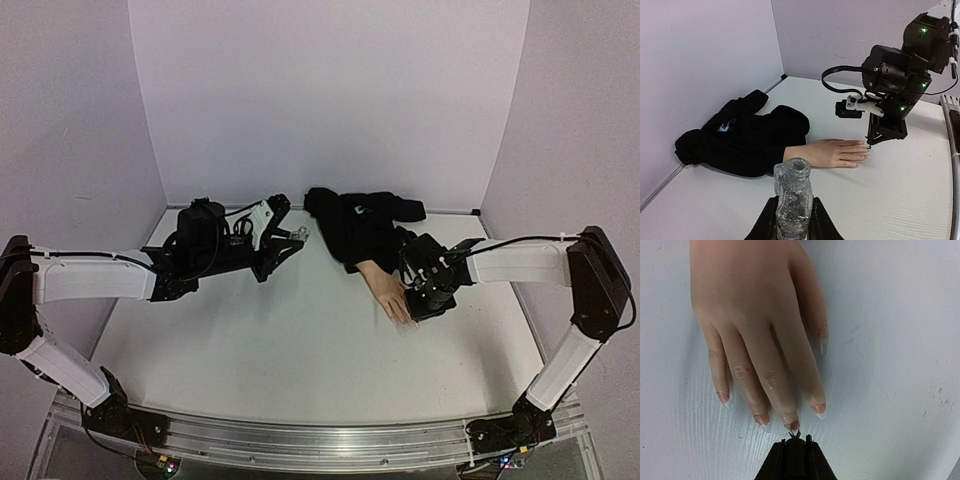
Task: Paint the nails
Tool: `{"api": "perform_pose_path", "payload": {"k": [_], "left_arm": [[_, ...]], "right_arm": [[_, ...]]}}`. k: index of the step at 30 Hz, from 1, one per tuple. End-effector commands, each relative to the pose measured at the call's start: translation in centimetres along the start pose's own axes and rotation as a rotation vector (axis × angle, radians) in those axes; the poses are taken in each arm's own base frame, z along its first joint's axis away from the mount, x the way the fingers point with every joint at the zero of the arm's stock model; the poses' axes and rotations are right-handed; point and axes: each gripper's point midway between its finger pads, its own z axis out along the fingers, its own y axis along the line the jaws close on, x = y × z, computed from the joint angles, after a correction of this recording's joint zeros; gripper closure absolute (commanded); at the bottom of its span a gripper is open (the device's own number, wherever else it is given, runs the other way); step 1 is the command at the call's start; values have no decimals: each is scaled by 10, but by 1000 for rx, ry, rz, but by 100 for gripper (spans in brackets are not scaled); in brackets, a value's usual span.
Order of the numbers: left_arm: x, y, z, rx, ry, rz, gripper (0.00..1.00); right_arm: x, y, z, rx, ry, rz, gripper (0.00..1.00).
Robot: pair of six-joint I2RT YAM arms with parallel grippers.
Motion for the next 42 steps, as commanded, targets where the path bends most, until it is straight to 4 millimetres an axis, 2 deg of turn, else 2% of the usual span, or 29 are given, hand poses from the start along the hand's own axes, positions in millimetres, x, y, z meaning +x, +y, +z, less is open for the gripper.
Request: {"api": "perform_pose_path", "payload": {"k": [1,15,24,42], "left_arm": [[-23,5,-10,-22,-70,27,100],[-23,5,-10,-23,-70,28,100],[-23,5,-10,-24,-72,27,100],[-24,5,-11,-25,-75,28,100]], "right_arm": [[-11,2,-1,13,-20,-10,100],[-13,4,3,10,-15,-15,100],[-8,5,6,12,2,-12,100],[-5,0,7,58,10,1,100]]}}
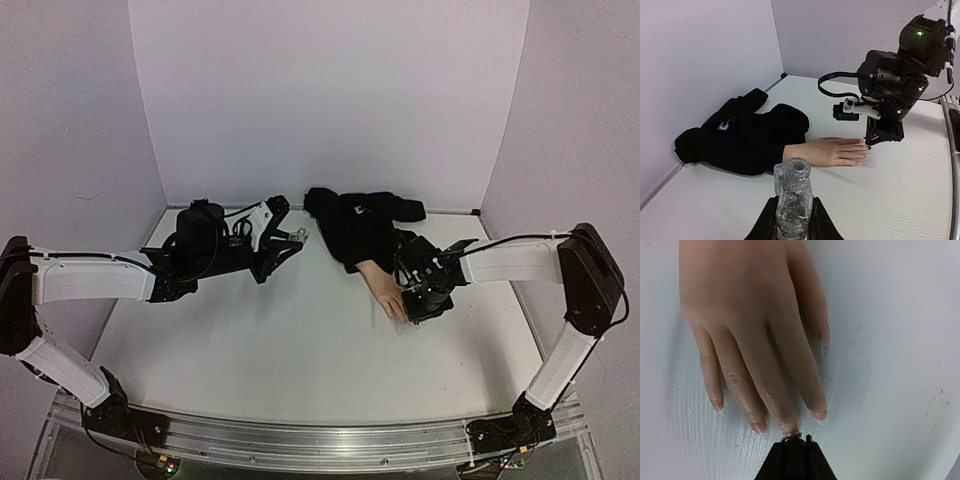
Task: Paint the nails
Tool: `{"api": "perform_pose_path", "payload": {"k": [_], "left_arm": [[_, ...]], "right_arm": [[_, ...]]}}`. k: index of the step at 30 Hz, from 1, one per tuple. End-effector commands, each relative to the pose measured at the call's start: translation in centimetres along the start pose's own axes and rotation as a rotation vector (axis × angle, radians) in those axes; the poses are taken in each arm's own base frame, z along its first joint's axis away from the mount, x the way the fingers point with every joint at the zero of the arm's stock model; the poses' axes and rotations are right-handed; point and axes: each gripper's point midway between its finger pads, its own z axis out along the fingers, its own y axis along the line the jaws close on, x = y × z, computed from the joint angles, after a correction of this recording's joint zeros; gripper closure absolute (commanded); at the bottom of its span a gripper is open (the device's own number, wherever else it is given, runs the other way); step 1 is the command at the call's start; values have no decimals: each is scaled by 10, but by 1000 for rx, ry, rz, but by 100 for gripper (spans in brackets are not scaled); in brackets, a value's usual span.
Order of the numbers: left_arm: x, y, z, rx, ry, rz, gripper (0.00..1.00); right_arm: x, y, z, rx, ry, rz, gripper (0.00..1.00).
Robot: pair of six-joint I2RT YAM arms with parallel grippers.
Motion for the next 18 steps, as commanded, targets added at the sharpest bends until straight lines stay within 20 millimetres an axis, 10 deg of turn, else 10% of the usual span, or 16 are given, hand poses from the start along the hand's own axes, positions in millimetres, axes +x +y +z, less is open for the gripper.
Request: {"api": "perform_pose_path", "payload": {"k": [1,18], "left_arm": [[-27,6,-10,-25,-80,29,100],[-27,6,-10,-26,-80,30,100]], "right_arm": [[-5,0,-1,26,-4,4,100],[-4,4,1,29,6,-9,100]]}}
